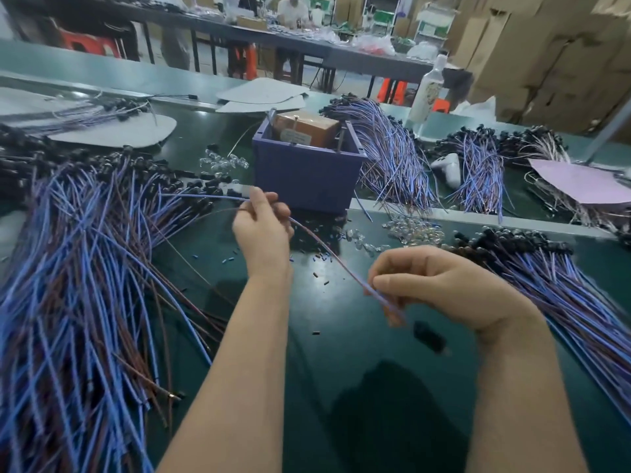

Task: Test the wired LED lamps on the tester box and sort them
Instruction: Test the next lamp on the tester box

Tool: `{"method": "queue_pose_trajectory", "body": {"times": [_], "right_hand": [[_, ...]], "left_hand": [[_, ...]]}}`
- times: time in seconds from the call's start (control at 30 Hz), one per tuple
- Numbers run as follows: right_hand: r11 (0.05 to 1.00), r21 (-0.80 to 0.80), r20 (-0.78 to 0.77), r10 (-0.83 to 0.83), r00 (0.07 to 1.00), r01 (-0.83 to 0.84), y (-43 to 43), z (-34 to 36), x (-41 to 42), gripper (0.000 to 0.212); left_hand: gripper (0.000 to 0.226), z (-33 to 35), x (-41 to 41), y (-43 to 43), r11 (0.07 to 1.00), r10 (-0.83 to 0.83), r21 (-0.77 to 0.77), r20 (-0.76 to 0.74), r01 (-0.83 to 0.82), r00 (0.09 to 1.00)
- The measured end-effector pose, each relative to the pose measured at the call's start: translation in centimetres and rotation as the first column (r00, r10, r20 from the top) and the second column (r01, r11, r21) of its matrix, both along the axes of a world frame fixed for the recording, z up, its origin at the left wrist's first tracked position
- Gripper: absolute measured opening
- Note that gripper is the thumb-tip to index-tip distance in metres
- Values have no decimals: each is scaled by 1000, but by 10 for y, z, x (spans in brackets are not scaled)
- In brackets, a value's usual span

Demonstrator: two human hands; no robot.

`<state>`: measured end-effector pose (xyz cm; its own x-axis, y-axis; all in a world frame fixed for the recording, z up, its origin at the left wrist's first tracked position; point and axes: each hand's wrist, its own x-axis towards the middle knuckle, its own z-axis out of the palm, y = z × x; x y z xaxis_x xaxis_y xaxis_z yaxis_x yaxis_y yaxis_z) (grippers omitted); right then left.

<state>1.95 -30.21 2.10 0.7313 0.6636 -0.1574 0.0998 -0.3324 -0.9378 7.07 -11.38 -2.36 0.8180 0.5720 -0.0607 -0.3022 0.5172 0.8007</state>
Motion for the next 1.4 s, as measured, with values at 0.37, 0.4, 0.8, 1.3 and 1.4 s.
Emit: {"method": "queue_pose_trajectory", "body": {"times": [0.37, 0.4, 0.8, 1.3, 1.4], "right_hand": [[738, -536, 414, -195, 889, 411, 69, -14, 36, 19], [709, -550, 428, -215, 878, 442, 69, -12, 39, 15], [607, -205, 634, -515, 577, 767, 58, -22, 43, 28], [687, 304, 303, -726, 617, 660, 85, -61, 52, 10], [618, 341, 301, -786, 540, 708, 80, -63, 55, 9]], "left_hand": [[33, -12, -3, -27, 949, -200, 243, -24, 199, 980], [33, -12, -4, -27, 955, -224, 198, -12, 221, 975], [33, -15, -4, -28, 910, -285, 289, -88, 298, 955], [27, -25, -9, -33, 379, -127, 842, -363, 383, 923], [25, -24, -9, -32, 390, -196, 834, -339, 391, 920]]}}
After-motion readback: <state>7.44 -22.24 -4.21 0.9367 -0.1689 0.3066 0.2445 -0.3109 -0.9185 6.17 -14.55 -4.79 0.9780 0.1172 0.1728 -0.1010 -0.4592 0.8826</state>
